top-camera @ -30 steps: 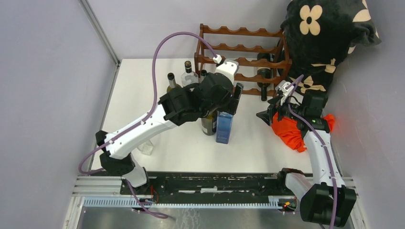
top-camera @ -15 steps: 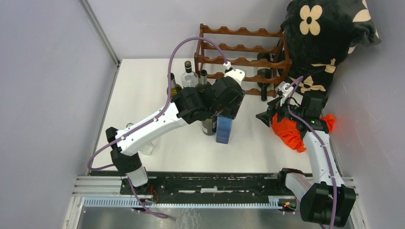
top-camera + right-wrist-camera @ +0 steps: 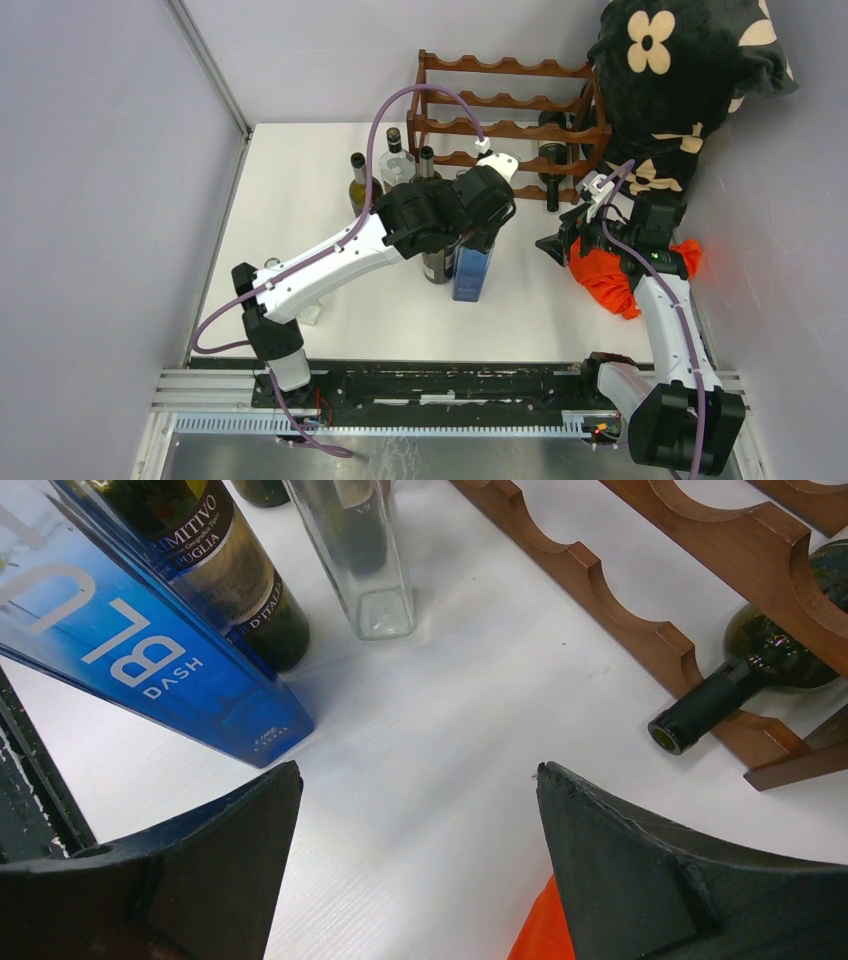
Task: Put the wine bottle on the wine rack
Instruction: Pick up the wine bottle from the center of the board.
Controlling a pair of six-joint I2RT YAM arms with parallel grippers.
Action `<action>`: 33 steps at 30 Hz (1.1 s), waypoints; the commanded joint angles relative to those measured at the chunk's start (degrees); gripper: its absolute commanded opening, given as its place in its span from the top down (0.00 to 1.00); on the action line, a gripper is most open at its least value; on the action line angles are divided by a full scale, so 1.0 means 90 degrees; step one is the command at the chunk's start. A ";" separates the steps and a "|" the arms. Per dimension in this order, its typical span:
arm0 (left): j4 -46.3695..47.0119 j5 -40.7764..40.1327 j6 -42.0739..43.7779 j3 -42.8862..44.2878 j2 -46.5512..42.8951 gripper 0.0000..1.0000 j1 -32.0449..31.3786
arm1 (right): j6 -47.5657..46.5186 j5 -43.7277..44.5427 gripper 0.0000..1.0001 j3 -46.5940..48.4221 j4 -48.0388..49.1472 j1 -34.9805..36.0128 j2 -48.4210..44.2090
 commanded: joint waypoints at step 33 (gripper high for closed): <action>0.1978 0.1281 0.0987 -0.0210 -0.0514 0.98 0.0097 | -0.4293 -0.1662 0.02 0.0872 -0.2730 -0.0021 -0.0455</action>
